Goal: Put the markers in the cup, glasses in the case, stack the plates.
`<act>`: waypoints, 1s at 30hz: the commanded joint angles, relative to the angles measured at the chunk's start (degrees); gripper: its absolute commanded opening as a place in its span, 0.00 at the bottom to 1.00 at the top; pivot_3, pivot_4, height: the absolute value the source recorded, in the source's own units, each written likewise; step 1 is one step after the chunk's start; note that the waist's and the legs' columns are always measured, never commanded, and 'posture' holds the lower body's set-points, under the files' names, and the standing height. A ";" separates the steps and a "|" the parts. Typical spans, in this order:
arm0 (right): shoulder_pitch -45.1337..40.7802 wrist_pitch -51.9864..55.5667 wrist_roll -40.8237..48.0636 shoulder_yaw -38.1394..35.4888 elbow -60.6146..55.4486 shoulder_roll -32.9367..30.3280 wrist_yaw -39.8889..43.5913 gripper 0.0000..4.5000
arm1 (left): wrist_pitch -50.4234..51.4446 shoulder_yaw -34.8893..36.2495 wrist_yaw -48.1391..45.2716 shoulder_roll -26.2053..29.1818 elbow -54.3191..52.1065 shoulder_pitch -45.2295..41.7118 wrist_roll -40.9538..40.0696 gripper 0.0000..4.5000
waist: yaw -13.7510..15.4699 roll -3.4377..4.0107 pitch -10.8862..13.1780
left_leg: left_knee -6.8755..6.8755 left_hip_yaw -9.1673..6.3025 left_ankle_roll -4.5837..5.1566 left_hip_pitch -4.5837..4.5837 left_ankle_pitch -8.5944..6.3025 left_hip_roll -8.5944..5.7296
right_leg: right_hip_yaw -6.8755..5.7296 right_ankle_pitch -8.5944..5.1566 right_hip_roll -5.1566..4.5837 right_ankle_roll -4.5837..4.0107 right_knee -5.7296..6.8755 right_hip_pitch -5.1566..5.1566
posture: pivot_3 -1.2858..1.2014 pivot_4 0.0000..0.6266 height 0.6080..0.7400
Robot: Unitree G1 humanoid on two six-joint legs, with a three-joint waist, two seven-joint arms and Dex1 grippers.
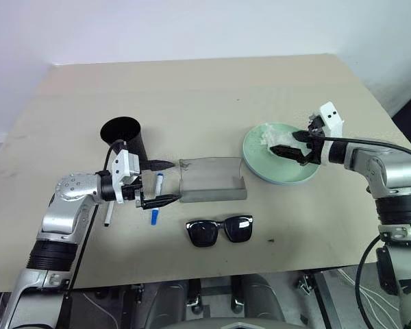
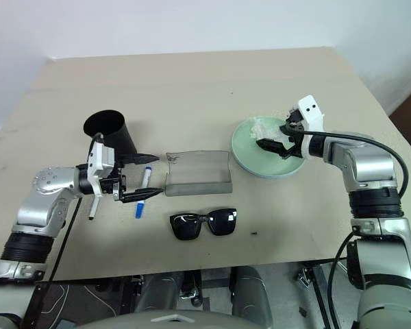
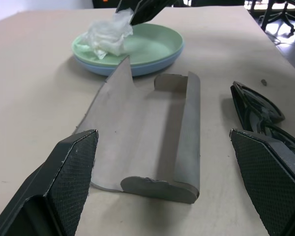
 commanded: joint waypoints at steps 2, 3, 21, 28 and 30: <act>-4.96 7.63 8.90 -5.15 -6.91 -1.20 4.82 1.00 | 0.54 2.22 1.27 0.84 -3.35 0.87 -1.19 1.00 | -0.09 0.01 0.01 | 0.00 0.00 0.00 0.00 0.00 0.00 | 0.01 -0.01 0.00 -0.03 0.02 -0.01 | 0.52 0.24 1.00; -5.66 10.06 11.58 -5.71 -8.23 -0.79 6.13 1.00 | 0.65 2.41 1.44 0.93 -3.83 1.34 -1.24 1.00 | -0.13 0.01 0.01 | 0.00 0.00 0.00 0.00 0.00 0.01 | 0.03 0.00 0.00 -0.03 0.03 -0.04 | 0.52 0.24 1.00; -6.85 14.23 13.50 21.12 -16.30 4.17 23.57 1.00 | 2.90 3.17 -0.37 2.22 -5.06 4.02 -3.51 1.00 | 0.03 -0.01 -0.01 | -0.06 0.05 0.01 0.03 -0.02 0.00 | 0.01 0.06 -0.04 -0.16 -0.04 -0.24 | 0.52 0.24 1.00; -9.53 11.79 8.22 29.00 -10.89 5.96 28.87 1.00 | 2.00 2.64 -0.93 2.34 -3.30 2.80 -2.36 1.00 | -0.01 -0.01 -0.01 | -0.06 0.08 0.00 0.04 -0.02 0.01 | 0.01 0.08 -0.03 -0.18 -0.03 -0.28 | 0.52 0.24 1.00; -10.17 10.60 6.66 30.93 -10.11 6.38 30.39 1.00 | 1.76 2.35 -0.99 2.11 -3.06 2.76 -2.16 1.00 | 0.01 -0.01 -0.01 | -0.06 0.08 0.00 0.04 -0.02 0.01 | 0.01 0.08 -0.03 -0.19 -0.03 -0.29 | 0.52 0.24 1.00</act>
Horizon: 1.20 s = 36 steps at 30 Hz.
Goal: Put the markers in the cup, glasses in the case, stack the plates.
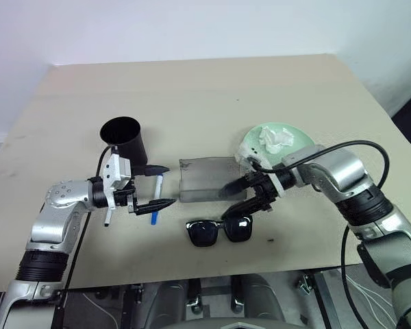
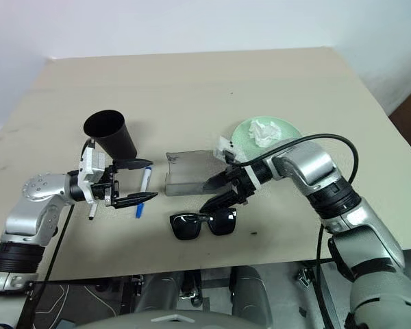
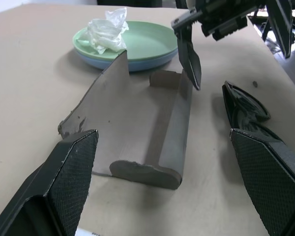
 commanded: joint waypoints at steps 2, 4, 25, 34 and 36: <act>-2.89 -2.76 -3.14 3.68 1.31 1.29 4.17 1.00 | -1.09 0.26 -0.21 0.13 0.07 -1.07 0.39 1.00 | 0.00 0.00 0.00 | -0.02 0.00 0.00 0.00 0.00 0.00 | 0.00 0.01 0.00 0.01 0.00 -0.02 | 0.52 0.24 1.00; -3.81 -2.52 -3.69 4.96 1.25 1.51 5.84 1.00 | -1.39 0.08 -0.14 -0.17 0.42 -1.28 0.64 1.00 | 0.04 0.00 0.00 | -0.02 0.01 -0.01 -0.01 0.00 0.00 | 0.00 0.05 0.00 0.08 0.00 -0.04 | 0.52 0.24 1.00; -3.06 -2.94 -10.59 12.67 -2.24 1.20 10.01 0.81 | -2.25 -0.84 1.03 -2.08 -0.49 -0.35 1.36 1.00 | 0.01 0.00 0.00 | -0.09 0.08 -0.03 -0.02 0.00 0.00 | 0.01 0.07 -0.01 0.04 0.01 -0.13 | 0.52 0.24 1.00; -2.86 -2.08 -11.53 12.79 -2.03 2.11 9.54 0.17 | -2.54 -1.09 1.52 -2.52 -1.00 0.52 1.54 1.00 | 0.00 -0.01 0.00 | -0.10 0.10 -0.03 -0.02 0.00 0.00 | 0.01 0.07 -0.02 0.03 0.00 -0.15 | 0.52 0.24 1.00; -3.06 -2.00 -11.68 12.66 -1.72 2.29 9.59 0.03 | -2.56 -1.07 1.55 -2.52 -0.96 0.57 1.58 1.00 | -0.01 -0.01 -0.01 | -0.11 0.10 -0.03 -0.02 0.01 0.00 | 0.02 0.07 -0.02 0.03 0.01 -0.15 | 0.52 0.24 1.00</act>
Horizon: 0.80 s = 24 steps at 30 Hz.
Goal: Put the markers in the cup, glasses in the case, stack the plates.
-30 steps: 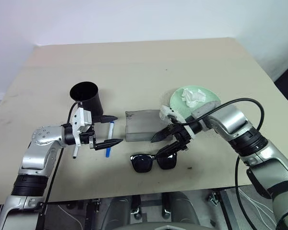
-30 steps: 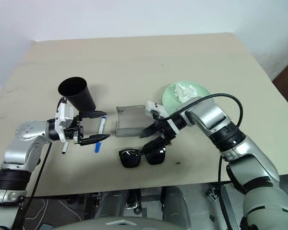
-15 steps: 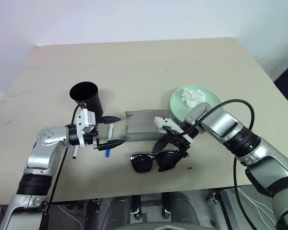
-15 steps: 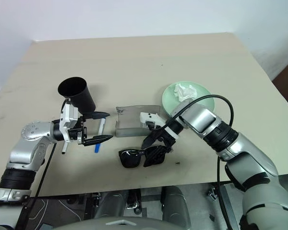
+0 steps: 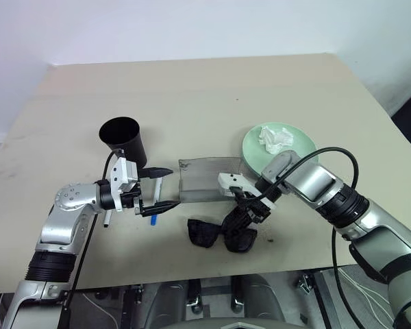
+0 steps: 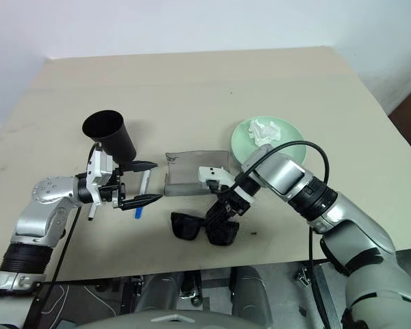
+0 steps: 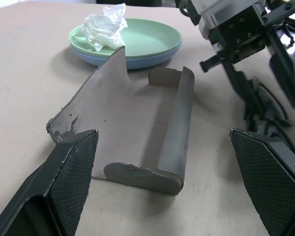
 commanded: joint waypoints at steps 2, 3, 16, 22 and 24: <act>-0.82 0.31 -0.21 0.03 -0.66 0.66 0.09 0.01 | -0.95 0.35 0.31 0.01 -1.91 0.15 -0.11 1.00 | -0.01 -0.07 -0.04 | -0.02 0.00 0.00 0.02 0.00 0.01 | 0.00 0.00 0.01 0.00 0.00 0.02 | 0.52 0.24 1.00; -0.91 0.39 -0.22 -0.06 -0.50 0.73 0.09 0.01 | -0.93 0.35 0.35 -0.04 -1.90 0.12 -0.13 1.00 | -0.01 -0.07 -0.04 | -0.02 0.00 0.00 0.02 0.00 0.01 | 0.00 0.00 0.01 -0.01 0.00 0.01 | 0.52 0.24 1.00; -11.05 -5.40 3.30 -8.30 2.68 -1.74 4.38 0.01 | -0.89 2.28 0.68 1.45 -1.30 0.85 -0.69 1.00 | -0.01 -0.06 -0.03 | -0.06 0.01 -0.01 -0.01 0.00 0.01 | 0.00 0.04 0.02 -0.17 0.00 -0.09 | 0.52 0.24 1.00; -15.83 -26.41 -3.36 -10.63 18.00 2.45 2.75 0.01 | -1.12 2.52 2.11 1.16 -2.86 2.73 -0.56 1.00 | -0.08 -0.08 -0.04 | -0.12 0.07 -0.01 -0.01 0.01 0.00 | -0.01 0.09 0.02 -0.09 -0.06 -0.12 | 0.52 0.24 1.00; -17.46 -30.93 -5.12 -10.78 23.18 3.90 3.77 0.01 | -0.75 2.80 2.86 0.77 -3.78 3.30 -0.99 1.00 | -0.07 -0.08 -0.03 | -0.16 0.17 -0.02 -0.05 0.01 0.00 | 0.00 0.13 0.01 -0.02 -0.05 -0.17 | 0.52 0.24 1.00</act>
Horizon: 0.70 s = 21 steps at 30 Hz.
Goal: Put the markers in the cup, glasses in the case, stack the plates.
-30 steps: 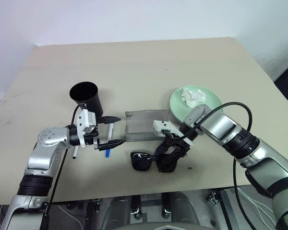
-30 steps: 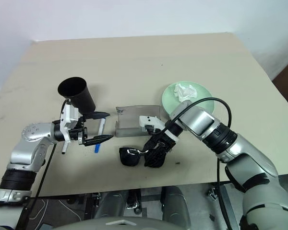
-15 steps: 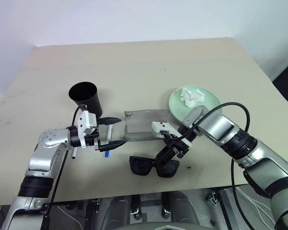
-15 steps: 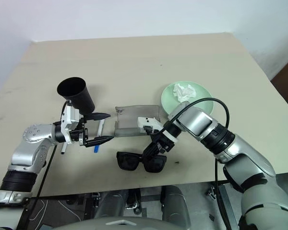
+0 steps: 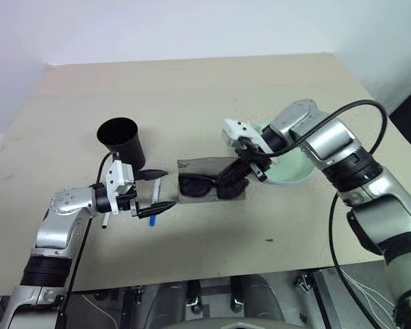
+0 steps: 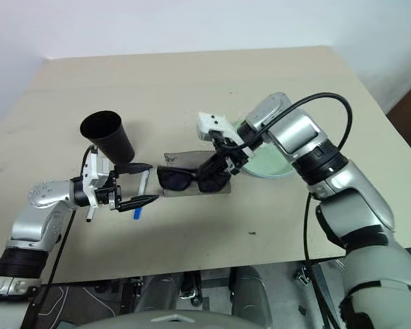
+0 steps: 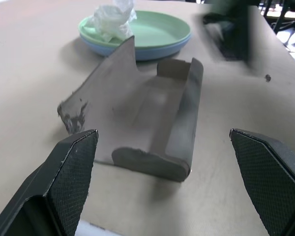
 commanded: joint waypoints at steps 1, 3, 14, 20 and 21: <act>-4.65 -10.35 -3.68 -2.55 8.83 2.34 1.35 0.01 | -0.41 1.76 1.45 0.02 -3.81 1.11 -1.12 1.00 | 0.01 0.01 0.01 | 0.00 0.00 0.00 0.00 0.00 0.00 | -0.01 0.00 0.00 0.00 0.01 0.00 | 0.52 0.24 1.00; -6.95 -14.63 -5.21 -2.28 14.72 4.03 1.70 0.01 | -0.29 2.15 1.98 0.23 -4.81 2.25 -1.18 1.00 | -0.19 0.01 0.01 | -0.01 0.04 -0.02 0.00 0.01 0.01 | 0.00 0.00 0.00 0.00 0.04 -0.04 | 0.52 0.24 1.00; -11.65 -24.50 -7.02 1.54 32.58 11.13 1.70 0.01 | 1.71 4.84 4.64 2.42 -10.47 7.01 -2.24 1.00 | -0.32 0.02 0.02 | -0.14 0.36 -0.16 0.01 0.09 0.09 | 0.11 0.04 -0.02 -0.09 0.33 -0.37 | 0.52 0.24 1.00; -9.91 -22.53 -6.22 5.49 33.47 12.97 1.70 0.01 | 2.68 5.86 5.04 3.56 -12.20 8.95 -2.82 1.00 | -0.41 0.02 0.01 | -0.13 0.95 -0.16 0.06 0.09 0.21 | 0.14 0.04 -0.25 -0.12 0.79 -0.57 | 0.52 0.24 1.00; -9.42 -22.53 -7.06 6.26 33.96 13.34 1.70 0.01 | 2.73 5.93 5.12 3.65 -12.32 9.05 -2.86 1.00 | -0.41 0.02 0.01 | -0.11 1.09 -0.17 0.06 0.09 0.32 | 0.13 0.06 -0.22 -0.24 0.79 -0.60 | 0.52 0.24 1.00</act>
